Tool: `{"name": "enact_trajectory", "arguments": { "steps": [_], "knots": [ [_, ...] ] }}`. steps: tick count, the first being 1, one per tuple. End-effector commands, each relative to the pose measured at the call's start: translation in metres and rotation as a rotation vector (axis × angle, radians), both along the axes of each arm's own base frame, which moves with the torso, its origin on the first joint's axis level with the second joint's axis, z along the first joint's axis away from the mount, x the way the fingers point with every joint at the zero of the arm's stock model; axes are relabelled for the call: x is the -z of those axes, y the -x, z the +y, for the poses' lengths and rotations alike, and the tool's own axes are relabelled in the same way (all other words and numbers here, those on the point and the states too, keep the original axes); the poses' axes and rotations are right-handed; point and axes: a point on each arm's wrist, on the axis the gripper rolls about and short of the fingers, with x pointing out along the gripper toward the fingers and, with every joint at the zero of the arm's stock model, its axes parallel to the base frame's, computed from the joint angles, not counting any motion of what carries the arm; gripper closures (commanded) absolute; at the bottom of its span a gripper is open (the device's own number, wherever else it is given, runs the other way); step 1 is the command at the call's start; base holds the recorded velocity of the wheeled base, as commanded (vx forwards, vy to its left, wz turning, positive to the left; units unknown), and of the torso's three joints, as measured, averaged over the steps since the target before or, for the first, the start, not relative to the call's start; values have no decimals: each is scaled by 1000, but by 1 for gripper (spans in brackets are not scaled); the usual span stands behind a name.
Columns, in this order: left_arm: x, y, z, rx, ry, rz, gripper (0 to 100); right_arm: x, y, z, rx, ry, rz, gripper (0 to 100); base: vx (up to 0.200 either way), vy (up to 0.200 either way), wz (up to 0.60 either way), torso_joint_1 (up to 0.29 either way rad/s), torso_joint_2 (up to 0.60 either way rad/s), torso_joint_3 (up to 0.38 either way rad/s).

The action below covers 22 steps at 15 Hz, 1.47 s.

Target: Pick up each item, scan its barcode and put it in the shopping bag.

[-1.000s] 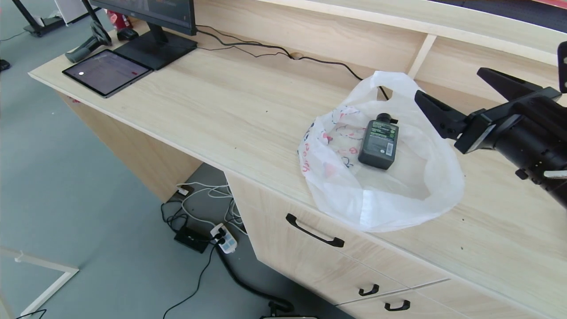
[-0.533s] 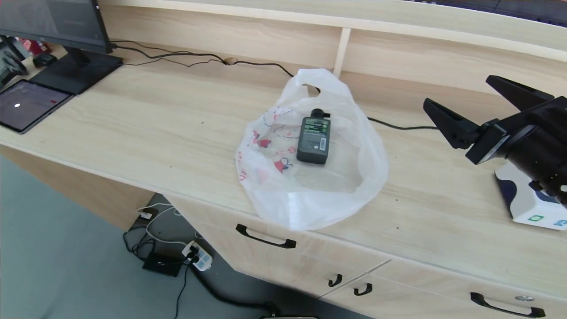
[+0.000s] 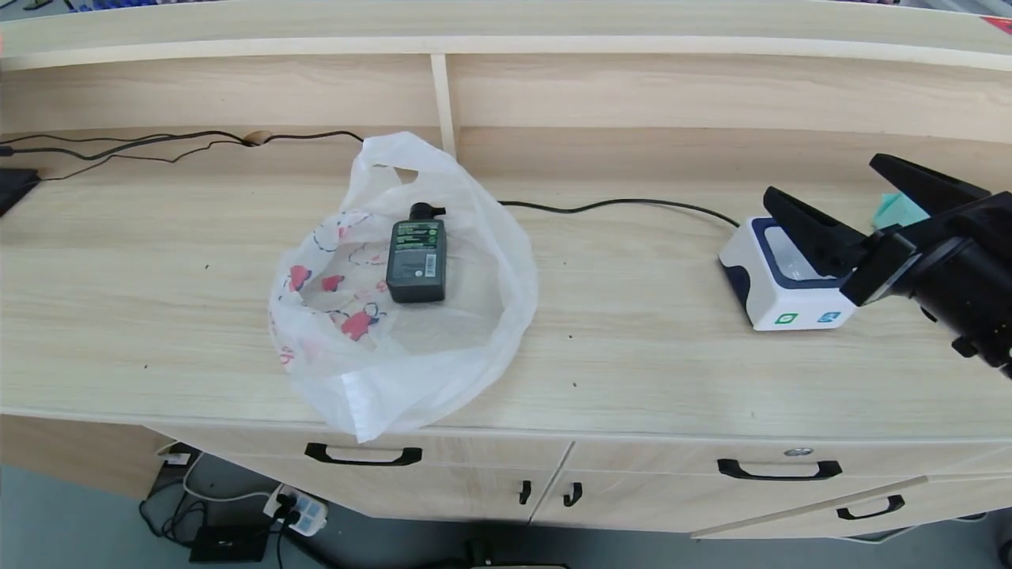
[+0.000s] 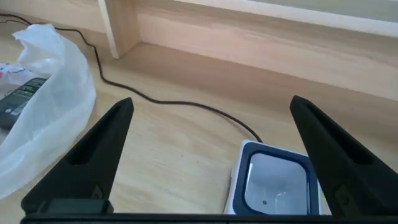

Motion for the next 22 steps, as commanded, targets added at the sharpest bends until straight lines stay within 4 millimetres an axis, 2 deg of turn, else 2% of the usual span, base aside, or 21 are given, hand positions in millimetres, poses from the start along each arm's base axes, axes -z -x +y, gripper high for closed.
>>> {"name": "enact_trajectory", "arguments": {
  "steps": [1, 4, 6, 8, 10, 13, 16, 17, 19, 22],
  "knots": [
    [0, 0, 0, 1, 0, 0, 0, -2, 4, -3, -11, -35, -1, 0, 0, 0, 0, 0, 0, 0],
    [0, 0, 0, 2, -2, 2, 0, -7, 1, -26, 55, -125, -2, 0, 0, 0, 0, 0, 0, 0],
    [0, 0, 0, 2, -3, 2, 0, -15, -1, -34, 62, -131, -30, 0, 0, -200, 0, 5, 5, 2],
    [0, 0, 0, 2, -3, 2, 0, -11, -4, -45, 122, -129, -20, 0, 0, -200, 0, -5, 0, 7],
    [0, 0, 0, 2, -3, 2, 0, -12, -4, -73, 254, -94, 6, 0, 0, -200, 0, 12, 7, 0],
    [0, 0, 0, 2, -5, 2, 0, -17, 4, -114, 301, 45, 120, 0, 0, -200, 0, 4, -1, 7],
    [0, 0, 0, 2, -5, 2, 0, -10, -8, -158, 360, 135, 181, 0, 0, -200, 0, 7, 4, 7],
    [0, 0, 0, 2, -5, 2, 0, -10, -16, -162, 363, 130, 199, 0, 0, -200, 0, 2, 2, 7],
    [0, 0, 0, 2, -3, 2, 0, -7, -17, -162, 365, 112, 294, 0, 0, -100, 0, -1, -4, 1],
    [0, 0, 0, 2, -3, 2, 0, -11, -22, -152, 317, 94, 386, 0, 0, 0, 0, 0, 0, 0]
  ]
}}
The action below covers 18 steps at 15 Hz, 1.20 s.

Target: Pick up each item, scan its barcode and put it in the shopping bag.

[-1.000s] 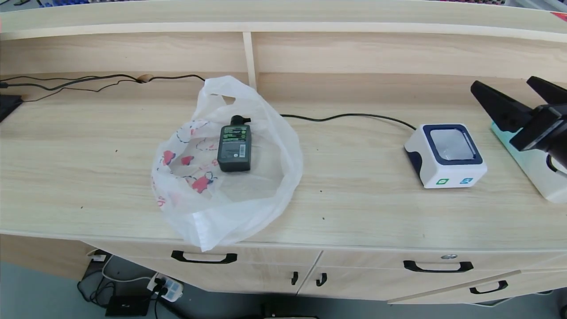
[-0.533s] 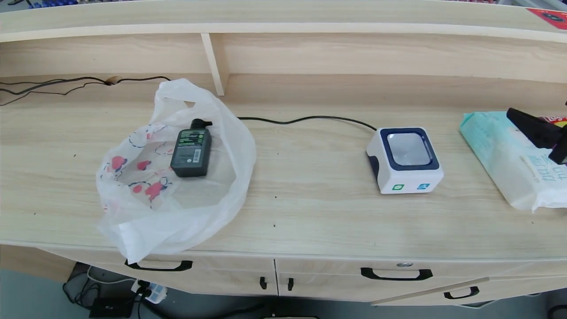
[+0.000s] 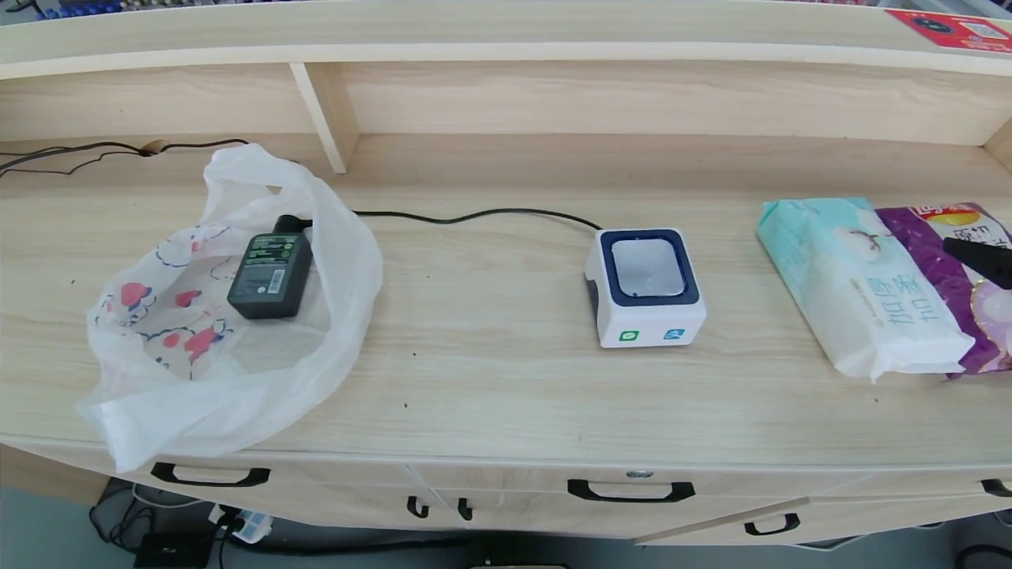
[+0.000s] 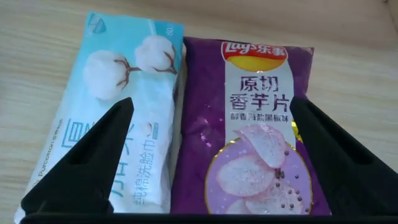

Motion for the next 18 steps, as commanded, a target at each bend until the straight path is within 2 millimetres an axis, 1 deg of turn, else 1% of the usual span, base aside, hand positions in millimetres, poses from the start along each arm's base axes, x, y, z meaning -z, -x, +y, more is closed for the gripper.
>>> {"name": "enact_trajectory", "arguments": {
  "steps": [1, 3, 4, 8, 9, 12, 14, 18],
  "knots": [
    [0, 0, 0, -1, 0, -1, 0, -5, -5, 5, -28, -6, 11, 0, 0, 0, 0, 0, 0, 0],
    [0, 0, 0, 1, 0, -1, 0, -7, -6, 12, -25, -20, 63, 0, 0, 0, 0, 0, 0, 0],
    [0, 0, 0, -1, 0, -1, 0, -6, -9, 19, -25, -24, 91, 0, 0, 0, 0, 0, 0, 0],
    [0, 0, 0, -1, 0, -1, 0, 4, -11, 23, -10, -38, 162, 0, 0, 0, 0, 0, 0, 0],
    [0, 0, 0, -1, 0, -1, 0, 7, -15, 26, 13, -62, 178, 0, 0, 0, 0, 0, 0, 0],
    [0, 0, 0, -1, 0, -1, 0, 12, -23, 38, 2, -101, 200, 0, 0, 0, 0, 0, 0, 0],
    [0, 0, 0, -1, 0, -1, 0, 17, -27, 39, 26, -100, 220, 0, 0, 0, 0, 0, 0, 0],
    [0, 0, 0, -1, 0, -1, 0, 23, -28, 46, -1, -99, 243, 0, 0, 0, 0, 0, 0, 0]
  ]
}}
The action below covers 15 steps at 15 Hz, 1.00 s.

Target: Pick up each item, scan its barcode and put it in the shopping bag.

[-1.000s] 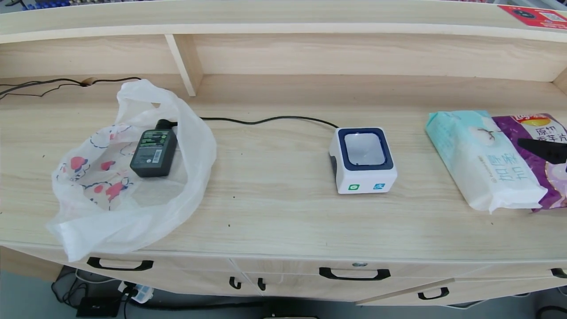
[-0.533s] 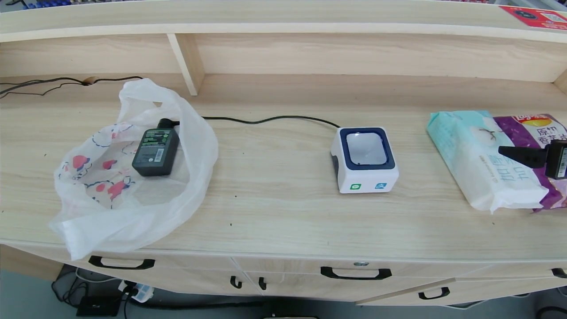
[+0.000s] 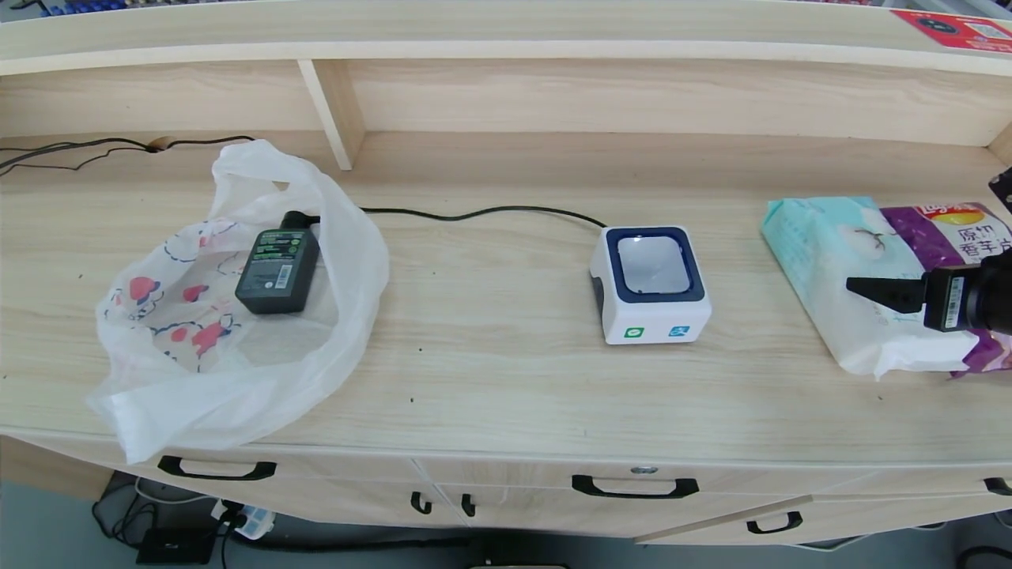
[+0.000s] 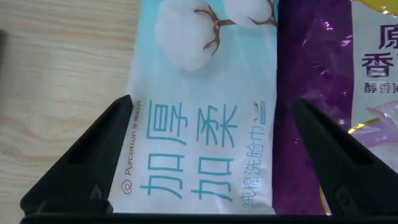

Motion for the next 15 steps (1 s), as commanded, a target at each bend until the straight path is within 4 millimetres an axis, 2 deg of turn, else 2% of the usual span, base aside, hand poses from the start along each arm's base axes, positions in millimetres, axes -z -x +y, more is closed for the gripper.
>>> {"name": "enact_trajectory", "arguments": {
  "steps": [1, 7, 12, 15],
  "knots": [
    [0, 0, 0, 0, 0, -1, 0, 5, -1, 3, -13, -1, 17, 0, 0, 0, 0, 0, 0, 0],
    [0, 0, 0, 0, 3, -2, 0, 13, -12, 8, -41, -1, 49, 0, 0, 0, 0, 0, 0, 0],
    [0, 0, 0, 0, 3, -4, 0, 17, -44, 7, -64, 43, 47, 0, 0, 0, 0, 0, 0, 0],
    [0, 0, 0, 0, 3, -5, 0, 18, -51, 7, -69, 43, 51, 0, 0, 0, 0, 0, 0, 0]
  ]
}}
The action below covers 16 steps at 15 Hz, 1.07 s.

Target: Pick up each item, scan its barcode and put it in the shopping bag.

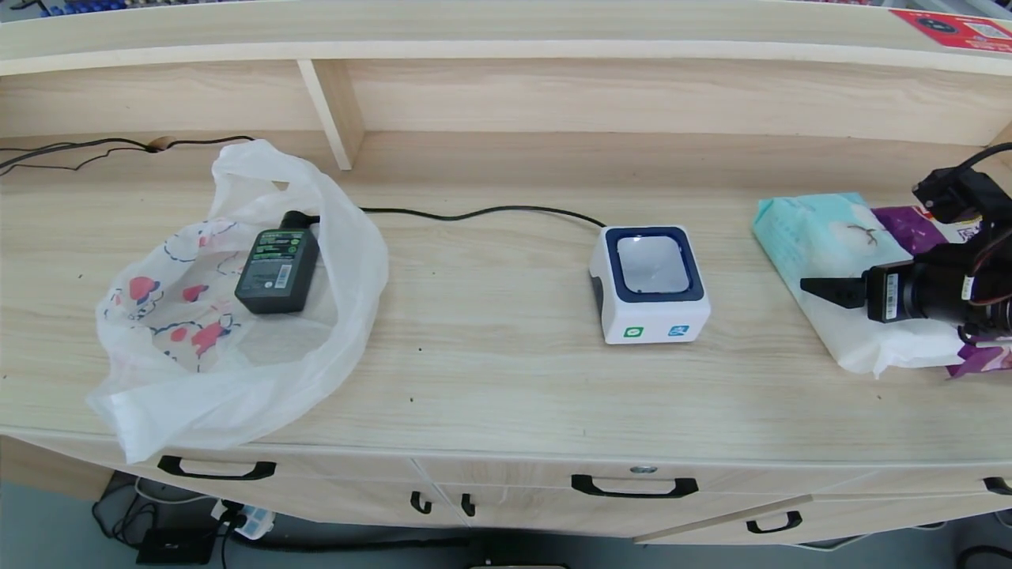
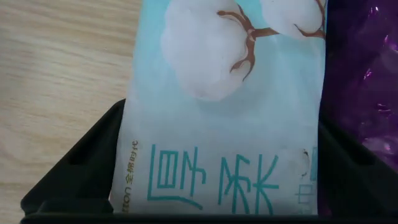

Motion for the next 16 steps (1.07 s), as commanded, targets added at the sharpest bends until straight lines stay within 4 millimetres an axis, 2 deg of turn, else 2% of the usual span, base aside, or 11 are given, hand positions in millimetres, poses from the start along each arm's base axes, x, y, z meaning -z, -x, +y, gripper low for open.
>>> {"name": "enact_trajectory", "arguments": {
  "steps": [1, 2, 3, 7, 10, 12, 14, 16],
  "knots": [
    [0, 0, 0, 0, -1, -1, 0, 8, -7, -1, 0, -4, 32, 0, 0, 0, 0, 0, 0, 0],
    [0, 0, 0, 0, -1, -1, 0, 10, -5, 0, 1, -4, 38, 0, 0, 0, 0, 0, 0, 0],
    [0, 0, 0, 0, 1, -1, 0, 10, -5, 0, -2, -4, 38, 100, 0, 0, 0, 0, 0, 0],
    [0, 0, 0, 0, -1, 0, 0, -1, 1, 1, 9, -33, -3, 100, 0, 0, 0, 0, 0, 0],
    [0, 0, 0, 0, -2, 0, 0, -21, 20, 2, 15, -51, -74, 100, 0, 0, 0, 0, 0, 0],
    [0, 0, 0, 0, -2, 0, 0, -41, 39, 6, 13, -88, -147, 100, 0, 0, 0, 0, 0, 0],
    [0, 0, 0, 0, -4, 2, 0, -67, 76, 24, -54, -141, -255, 100, 0, 0, 0, 0, 0, 0],
    [0, 0, 0, 0, -4, 2, 0, -73, 116, 41, -116, -196, -304, 100, 0, 0, 0, 0, 0, 0]
  ]
}}
